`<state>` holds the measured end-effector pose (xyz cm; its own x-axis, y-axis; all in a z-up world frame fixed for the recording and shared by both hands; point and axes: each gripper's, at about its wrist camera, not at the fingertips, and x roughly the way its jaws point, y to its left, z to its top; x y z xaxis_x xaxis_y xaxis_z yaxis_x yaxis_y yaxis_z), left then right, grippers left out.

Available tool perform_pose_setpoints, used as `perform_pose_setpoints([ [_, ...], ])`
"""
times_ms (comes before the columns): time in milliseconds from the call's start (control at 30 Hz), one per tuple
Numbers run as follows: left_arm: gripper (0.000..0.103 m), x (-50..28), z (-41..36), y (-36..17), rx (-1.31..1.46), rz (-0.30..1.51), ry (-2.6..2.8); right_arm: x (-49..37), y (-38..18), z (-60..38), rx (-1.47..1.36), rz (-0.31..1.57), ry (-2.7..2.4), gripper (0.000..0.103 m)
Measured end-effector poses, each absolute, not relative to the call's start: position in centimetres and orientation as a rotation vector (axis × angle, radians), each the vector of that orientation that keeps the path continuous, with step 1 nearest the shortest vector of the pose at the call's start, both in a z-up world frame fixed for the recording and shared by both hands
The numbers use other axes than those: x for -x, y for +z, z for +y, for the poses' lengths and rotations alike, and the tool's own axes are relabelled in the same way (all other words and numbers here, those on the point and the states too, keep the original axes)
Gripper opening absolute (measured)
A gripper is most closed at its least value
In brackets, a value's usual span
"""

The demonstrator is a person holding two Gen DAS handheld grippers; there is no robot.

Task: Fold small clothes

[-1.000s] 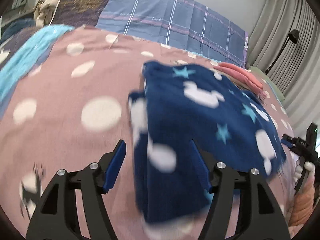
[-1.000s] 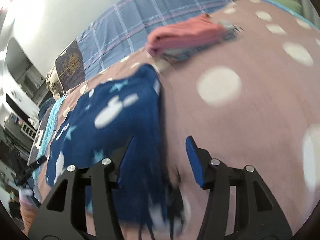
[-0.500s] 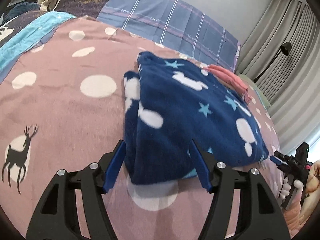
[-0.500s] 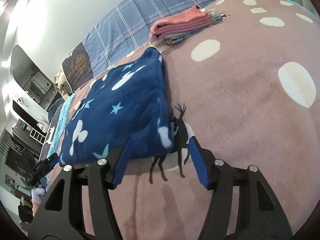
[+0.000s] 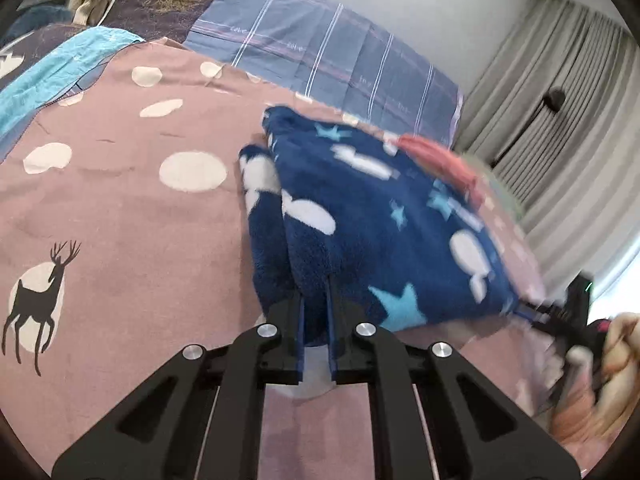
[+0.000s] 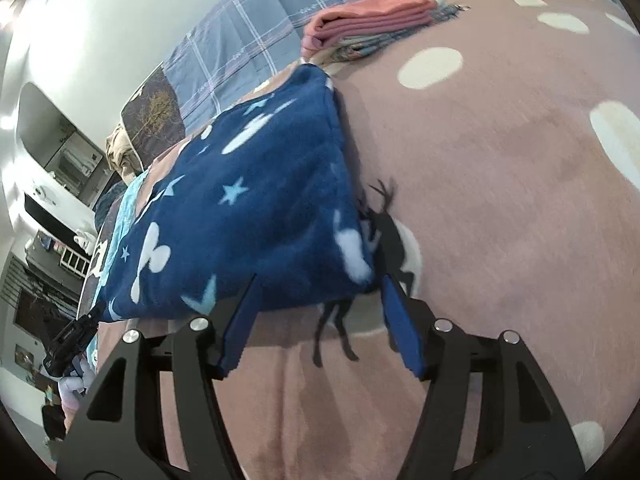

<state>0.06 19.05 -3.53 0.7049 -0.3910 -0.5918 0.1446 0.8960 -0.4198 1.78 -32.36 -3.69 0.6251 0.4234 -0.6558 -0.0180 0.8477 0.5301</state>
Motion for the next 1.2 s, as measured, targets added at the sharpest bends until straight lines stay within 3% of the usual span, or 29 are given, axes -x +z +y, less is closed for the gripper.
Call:
perform_pose_setpoints([
  [200,0.015,0.4,19.8,-5.7,0.448,0.742,-0.262,-1.6,-4.4,-32.5,-0.526,0.894,0.244,0.064],
  [300,0.033,1.1,19.1,-4.7,0.421,0.771,-0.257,-0.9,-4.4,-32.9,-0.546,0.901,0.258,0.065],
  [367,0.055,1.6,18.7,-4.5,0.432,0.788,-0.292,-0.6,-4.6,-33.2,-0.613,0.909,0.3,0.067],
  [533,0.065,0.3,19.0,-7.5,0.714,0.846,-0.42,-1.7,-5.9,-33.6,-0.772,0.907,0.345,0.075],
  [633,0.064,-1.6,19.7,-7.7,0.81,0.775,-0.423,-3.5,-6.2,-33.9,-0.883,0.876,0.347,0.079],
  [700,0.032,-2.9,20.1,-7.9,0.865,0.746,-0.421,-5.0,-6.3,-33.6,-0.906,0.873,0.33,0.077],
  [733,0.019,-3.7,20.3,-8.2,0.906,0.733,-0.435,-5.7,-6.1,-33.2,-0.881,0.874,0.305,0.055],
  [767,0.017,-3.9,20.5,-8.1,0.928,0.723,-0.437,-6.1,-6.0,-33.1,-0.857,0.879,0.278,0.033],
  [867,0.015,-3.0,20.0,-5.6,0.852,0.678,-0.433,-5.9,-5.3,-33.7,-0.903,0.855,0.303,0.019],
  [1033,0.014,0.4,19.3,-2.2,0.706,0.678,-0.416,-1.7,-1.1,-33.9,-0.803,0.77,0.355,0.016],
  [1200,0.02,2.3,20.2,-6.2,0.64,0.838,-0.298,1.2,-4.2,-32.8,-0.674,0.957,0.279,0.024],
])
